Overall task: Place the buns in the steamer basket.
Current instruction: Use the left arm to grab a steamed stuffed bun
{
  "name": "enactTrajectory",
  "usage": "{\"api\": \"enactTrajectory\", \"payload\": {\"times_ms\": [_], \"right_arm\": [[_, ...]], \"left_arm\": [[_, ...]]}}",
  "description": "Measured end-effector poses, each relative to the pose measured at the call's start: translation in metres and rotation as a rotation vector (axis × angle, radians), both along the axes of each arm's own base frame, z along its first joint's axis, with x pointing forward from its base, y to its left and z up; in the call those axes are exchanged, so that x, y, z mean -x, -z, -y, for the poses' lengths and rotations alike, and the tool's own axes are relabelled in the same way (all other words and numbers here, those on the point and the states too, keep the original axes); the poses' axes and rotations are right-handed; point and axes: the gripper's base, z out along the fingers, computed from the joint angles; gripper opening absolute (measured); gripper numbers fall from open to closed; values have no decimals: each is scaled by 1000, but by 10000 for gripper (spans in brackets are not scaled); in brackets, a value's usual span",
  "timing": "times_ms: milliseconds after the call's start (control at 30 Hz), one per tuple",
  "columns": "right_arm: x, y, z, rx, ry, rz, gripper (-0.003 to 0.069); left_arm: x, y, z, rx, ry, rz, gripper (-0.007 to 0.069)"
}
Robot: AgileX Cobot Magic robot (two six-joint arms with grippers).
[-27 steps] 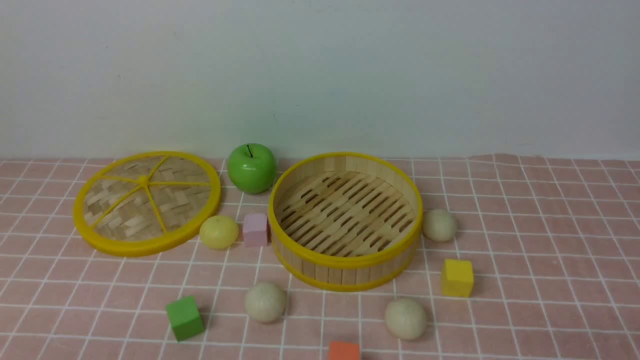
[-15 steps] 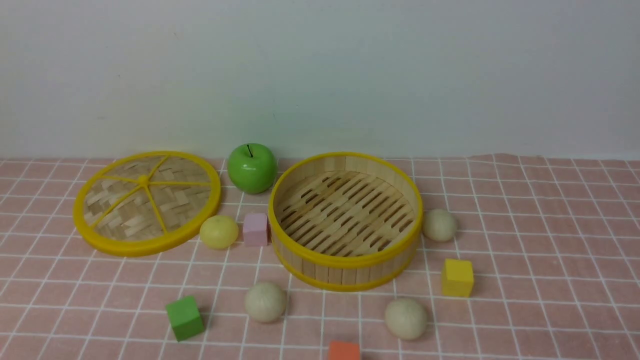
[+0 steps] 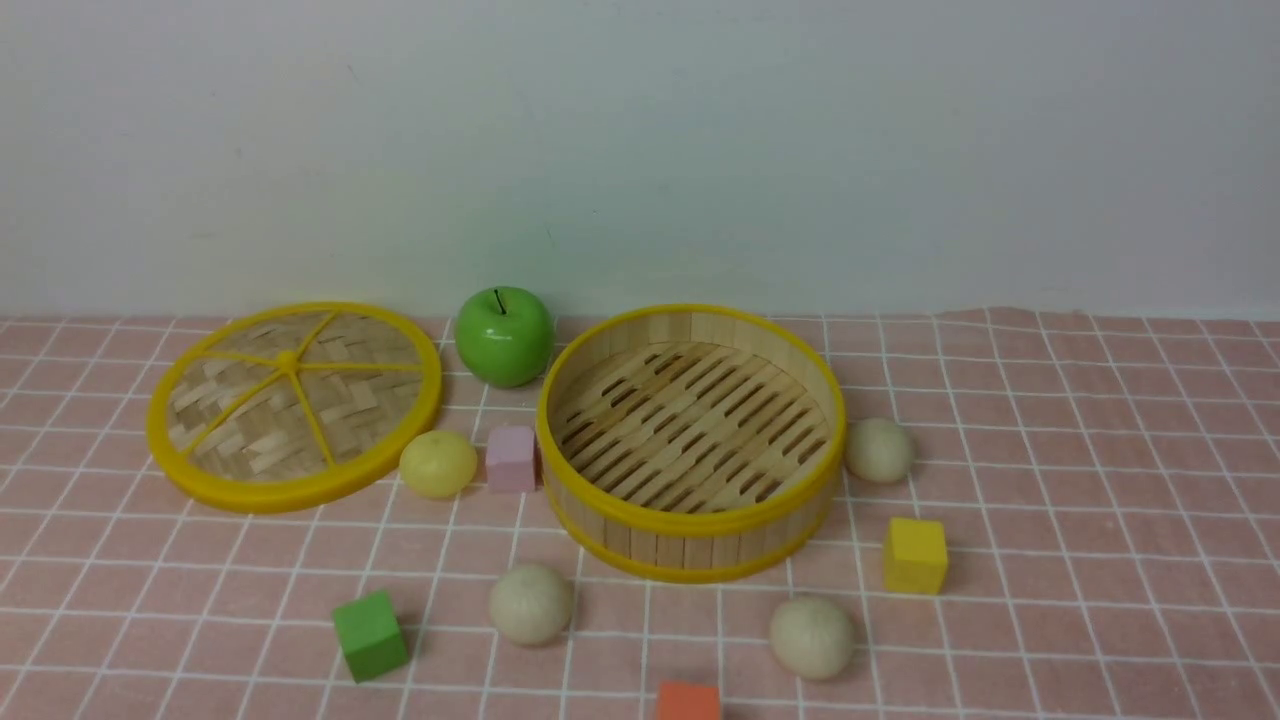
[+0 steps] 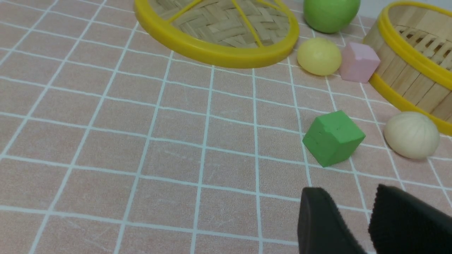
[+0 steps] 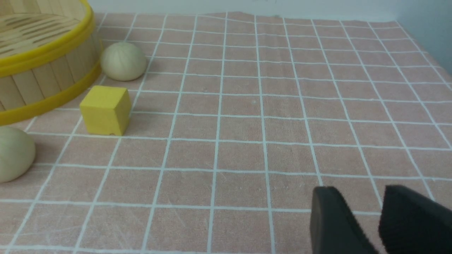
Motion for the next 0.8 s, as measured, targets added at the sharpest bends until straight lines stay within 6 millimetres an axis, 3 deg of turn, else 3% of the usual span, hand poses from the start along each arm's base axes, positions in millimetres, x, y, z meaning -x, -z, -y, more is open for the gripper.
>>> {"api": "enactTrajectory", "payload": {"times_ms": [167,200,267,300,433,500,667,700,767,800], "right_arm": [[0,0,0,0,0,0,239],[0,0,0,0,0,0,239],[0,0,0,0,0,0,239],[0,0,0,0,0,0,239],[0,0,0,0,0,0,239],[0,0,0,0,0,0,239],[0,0,0,0,0,0,239],[0,0,0,0,0,0,239],[0,0,0,0,0,0,239],[0,0,0,0,0,0,239]], "left_arm": [[-2,-6,2,158,-26,55,238],[-2,-11,3,334,-49,83,238],[-3,-14,3,430,-64,105,238],[-4,-19,3,583,-90,148,238],[-5,-29,-2,695,-130,249,238],[-4,-30,-2,701,-129,251,238],[-2,-68,7,580,-21,188,162],[-8,-86,12,467,26,107,106],[-15,-97,15,394,62,30,69],[-31,-111,20,278,123,-108,24]]}}
